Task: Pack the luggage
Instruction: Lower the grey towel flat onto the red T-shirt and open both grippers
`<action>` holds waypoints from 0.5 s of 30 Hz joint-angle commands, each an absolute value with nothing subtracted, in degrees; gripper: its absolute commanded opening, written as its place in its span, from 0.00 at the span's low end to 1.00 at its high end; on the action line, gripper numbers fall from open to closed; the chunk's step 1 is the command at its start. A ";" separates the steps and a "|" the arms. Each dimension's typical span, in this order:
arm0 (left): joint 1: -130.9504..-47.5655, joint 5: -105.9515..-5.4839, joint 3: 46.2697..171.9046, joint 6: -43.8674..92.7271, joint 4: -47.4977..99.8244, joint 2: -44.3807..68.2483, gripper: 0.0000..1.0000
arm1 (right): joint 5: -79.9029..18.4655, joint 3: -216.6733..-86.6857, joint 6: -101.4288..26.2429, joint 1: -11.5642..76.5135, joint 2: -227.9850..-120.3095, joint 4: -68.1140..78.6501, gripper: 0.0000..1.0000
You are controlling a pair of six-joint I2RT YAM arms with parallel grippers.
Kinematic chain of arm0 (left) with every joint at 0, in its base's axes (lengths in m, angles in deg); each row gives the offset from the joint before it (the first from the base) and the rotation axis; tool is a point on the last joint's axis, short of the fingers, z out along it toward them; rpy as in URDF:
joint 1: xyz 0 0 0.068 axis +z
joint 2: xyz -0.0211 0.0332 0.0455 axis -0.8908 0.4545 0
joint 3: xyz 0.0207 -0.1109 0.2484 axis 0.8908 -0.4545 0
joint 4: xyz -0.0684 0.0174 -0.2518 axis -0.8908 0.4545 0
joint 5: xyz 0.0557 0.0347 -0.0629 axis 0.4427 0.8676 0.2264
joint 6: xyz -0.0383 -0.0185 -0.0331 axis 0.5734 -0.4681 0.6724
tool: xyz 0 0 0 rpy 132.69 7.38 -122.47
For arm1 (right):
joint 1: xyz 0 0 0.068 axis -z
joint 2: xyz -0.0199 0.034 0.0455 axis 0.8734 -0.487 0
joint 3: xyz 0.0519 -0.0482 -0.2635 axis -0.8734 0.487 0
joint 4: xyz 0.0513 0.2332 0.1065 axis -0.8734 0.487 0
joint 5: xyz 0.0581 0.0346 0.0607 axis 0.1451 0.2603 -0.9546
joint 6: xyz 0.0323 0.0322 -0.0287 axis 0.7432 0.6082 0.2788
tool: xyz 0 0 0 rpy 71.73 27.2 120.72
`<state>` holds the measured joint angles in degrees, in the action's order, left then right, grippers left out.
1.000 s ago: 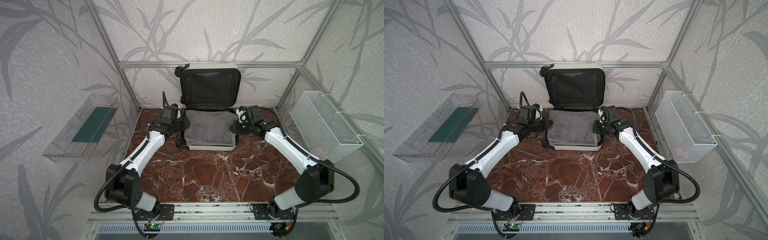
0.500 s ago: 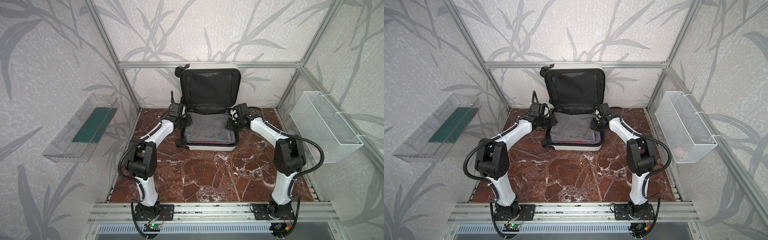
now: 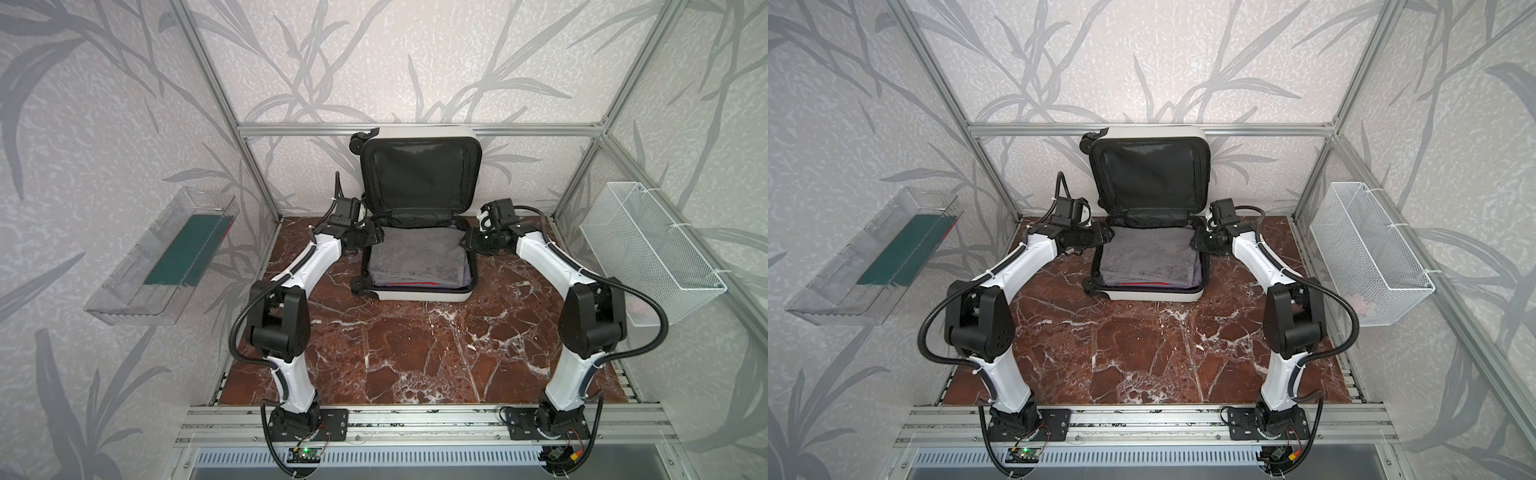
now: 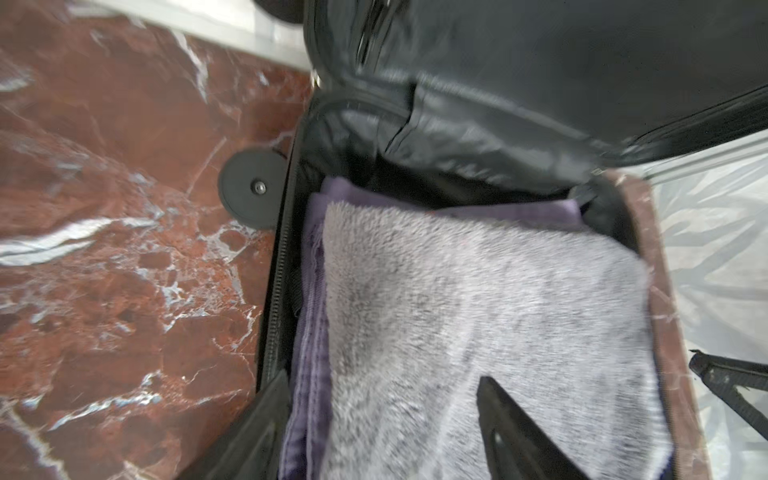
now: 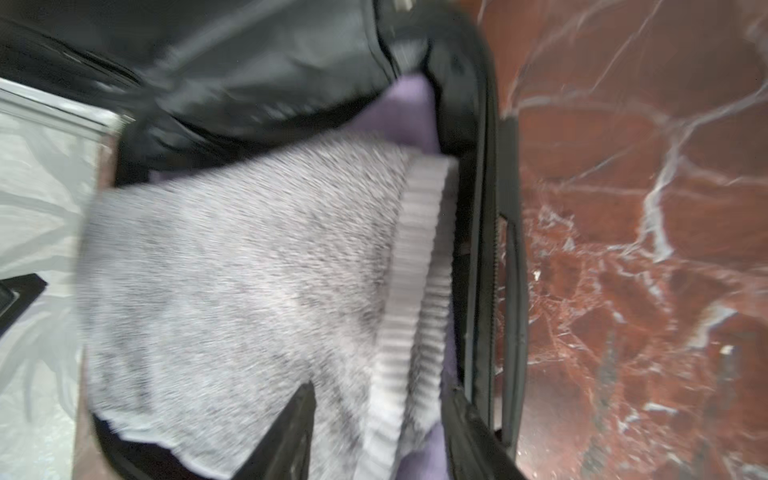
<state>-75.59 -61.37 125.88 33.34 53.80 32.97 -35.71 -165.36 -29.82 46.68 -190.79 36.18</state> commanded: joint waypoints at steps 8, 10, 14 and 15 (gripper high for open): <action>-80.71 -66.52 114.72 39.41 43.36 26.48 0.77 | -39.44 -157.76 -24.16 40.98 -187.39 28.54 0.50; -81.30 -66.46 111.86 40.10 41.31 27.64 0.77 | -39.44 -155.63 -23.32 40.48 -188.98 26.90 0.50; -81.51 -65.74 108.07 39.76 38.84 30.28 0.78 | -37.96 -152.21 -23.31 40.56 -191.46 24.50 0.50; -81.51 -65.35 107.77 39.35 39.04 31.11 0.77 | -37.57 -152.00 -23.70 40.66 -192.01 24.53 0.50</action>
<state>-81.97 -65.92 108.68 39.09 41.63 29.99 -38.69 -152.73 -24.20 40.08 -191.10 26.57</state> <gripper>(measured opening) 0.774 0.499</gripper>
